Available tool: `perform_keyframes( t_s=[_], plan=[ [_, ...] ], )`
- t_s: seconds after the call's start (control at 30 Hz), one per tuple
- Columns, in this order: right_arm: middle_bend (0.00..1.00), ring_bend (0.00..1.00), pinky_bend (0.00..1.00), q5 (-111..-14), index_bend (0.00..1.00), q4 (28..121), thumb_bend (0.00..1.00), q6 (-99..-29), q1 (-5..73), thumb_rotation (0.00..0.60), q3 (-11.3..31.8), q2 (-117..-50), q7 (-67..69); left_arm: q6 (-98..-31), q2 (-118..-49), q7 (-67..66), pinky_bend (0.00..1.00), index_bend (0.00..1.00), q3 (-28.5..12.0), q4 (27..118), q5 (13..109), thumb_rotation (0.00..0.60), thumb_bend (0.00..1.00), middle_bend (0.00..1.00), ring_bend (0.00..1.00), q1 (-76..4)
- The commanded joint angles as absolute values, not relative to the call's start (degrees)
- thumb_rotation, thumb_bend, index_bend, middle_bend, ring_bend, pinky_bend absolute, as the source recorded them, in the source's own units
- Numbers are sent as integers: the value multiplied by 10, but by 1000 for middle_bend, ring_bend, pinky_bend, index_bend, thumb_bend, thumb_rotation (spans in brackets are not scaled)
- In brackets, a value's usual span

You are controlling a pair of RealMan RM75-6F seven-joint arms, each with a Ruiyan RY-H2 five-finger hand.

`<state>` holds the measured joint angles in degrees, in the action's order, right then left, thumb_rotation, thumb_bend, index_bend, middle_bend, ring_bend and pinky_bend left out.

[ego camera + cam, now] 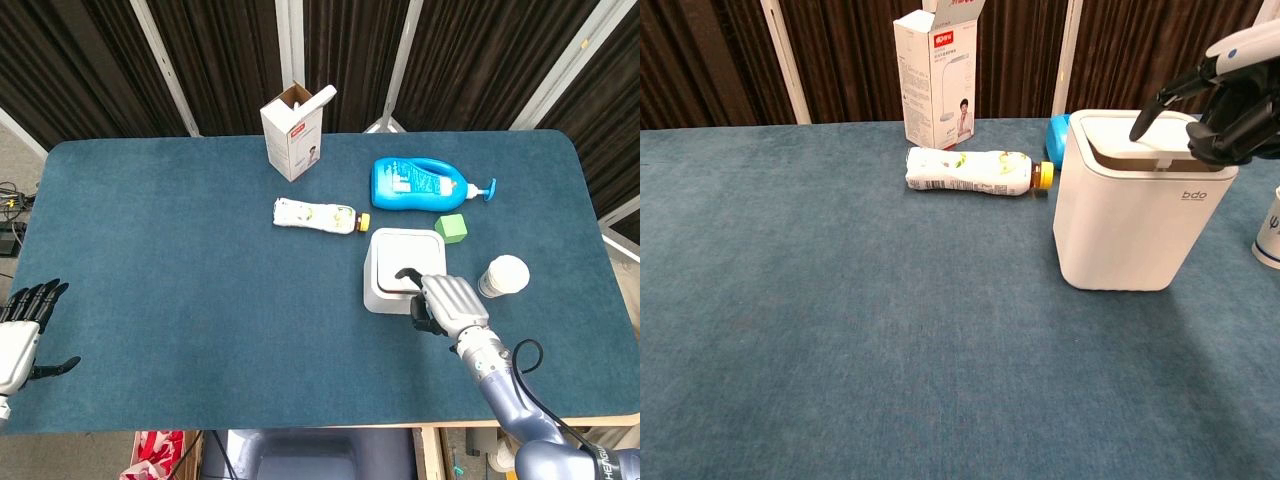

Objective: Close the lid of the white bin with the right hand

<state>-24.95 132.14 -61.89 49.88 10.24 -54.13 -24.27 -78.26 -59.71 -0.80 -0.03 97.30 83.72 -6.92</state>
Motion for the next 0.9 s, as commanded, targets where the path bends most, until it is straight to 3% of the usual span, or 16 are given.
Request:
perform_keyframes(
  t_s=[0.03, 0.63, 0.9],
  plan=[
    [812, 863, 830, -255, 253, 1319, 776, -626, 497, 600, 95, -550, -247, -782, -597, -8, 0, 0, 0, 973, 837, 600, 0, 0, 0, -69],
    [812, 863, 830, -263, 253, 1303, 776, -635, 493, 600, 69, -582, -256, -781, -596, -9, 0, 0, 1, 973, 838, 600, 0, 0, 0, -70],
    [813, 862, 830, -322, 253, 1315, 776, -683, 475, 600, 97, -562, -233, -783, -596, -7, 0, 0, 0, 971, 837, 600, 0, 0, 0, -69]
  ],
)
